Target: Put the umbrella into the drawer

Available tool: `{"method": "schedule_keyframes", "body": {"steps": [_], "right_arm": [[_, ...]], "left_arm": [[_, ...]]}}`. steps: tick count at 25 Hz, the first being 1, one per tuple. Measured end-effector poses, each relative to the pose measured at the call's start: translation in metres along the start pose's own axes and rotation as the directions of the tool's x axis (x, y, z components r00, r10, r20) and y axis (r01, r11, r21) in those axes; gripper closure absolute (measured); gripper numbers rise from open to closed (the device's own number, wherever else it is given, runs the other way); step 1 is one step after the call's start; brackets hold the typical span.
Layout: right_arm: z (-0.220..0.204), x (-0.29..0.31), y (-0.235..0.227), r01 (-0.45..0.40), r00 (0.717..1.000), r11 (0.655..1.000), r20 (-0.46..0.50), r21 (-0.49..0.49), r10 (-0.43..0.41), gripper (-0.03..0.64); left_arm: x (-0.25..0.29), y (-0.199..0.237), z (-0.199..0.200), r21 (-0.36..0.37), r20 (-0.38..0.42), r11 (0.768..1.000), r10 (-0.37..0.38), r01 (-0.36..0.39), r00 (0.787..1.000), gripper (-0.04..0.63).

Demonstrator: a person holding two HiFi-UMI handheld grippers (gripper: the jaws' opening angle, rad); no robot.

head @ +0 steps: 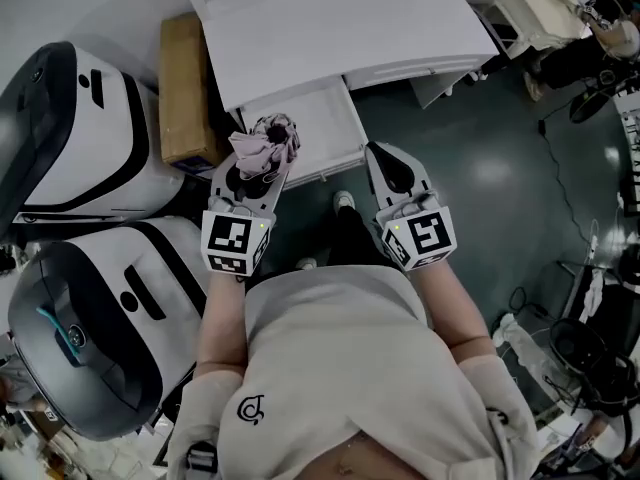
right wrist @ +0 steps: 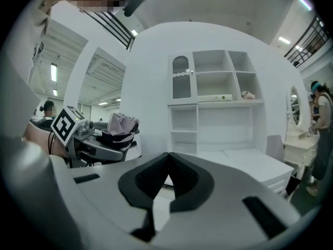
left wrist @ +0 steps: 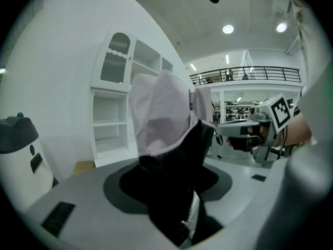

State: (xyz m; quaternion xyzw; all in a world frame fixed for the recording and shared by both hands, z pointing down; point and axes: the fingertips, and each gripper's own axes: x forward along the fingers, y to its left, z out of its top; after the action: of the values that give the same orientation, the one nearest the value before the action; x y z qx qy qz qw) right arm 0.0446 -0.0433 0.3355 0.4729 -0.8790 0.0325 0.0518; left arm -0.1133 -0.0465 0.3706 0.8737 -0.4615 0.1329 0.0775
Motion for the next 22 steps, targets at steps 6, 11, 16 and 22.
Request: {"method": "schedule_keyframes", "body": {"steps": [6,11,16,22], "right_arm": [[-0.001,0.061,-0.060,-0.120,0.993,0.993,0.001,-0.004,0.120,0.611],[-0.022,0.106,-0.100,-0.213,0.977,0.977,-0.020,0.000,0.213,0.611],[-0.050,0.144,-0.125,-0.261,0.965,0.965,-0.030,-0.024,0.261,0.611],[-0.087,0.181,-0.150,-0.284,0.956,0.959,-0.073,0.022,0.285,0.611]], "left_arm": [[0.081,0.014,-0.012,0.031,-0.053,0.999,0.037,-0.036,0.998,0.357],[0.144,0.027,-0.057,0.027,-0.155,0.999,0.029,-0.025,0.988,0.357],[0.194,0.036,-0.109,-0.004,-0.256,1.000,-0.009,0.008,0.967,0.357],[0.237,0.036,-0.184,-0.016,-0.439,0.998,-0.068,0.068,0.896,0.356]]}}
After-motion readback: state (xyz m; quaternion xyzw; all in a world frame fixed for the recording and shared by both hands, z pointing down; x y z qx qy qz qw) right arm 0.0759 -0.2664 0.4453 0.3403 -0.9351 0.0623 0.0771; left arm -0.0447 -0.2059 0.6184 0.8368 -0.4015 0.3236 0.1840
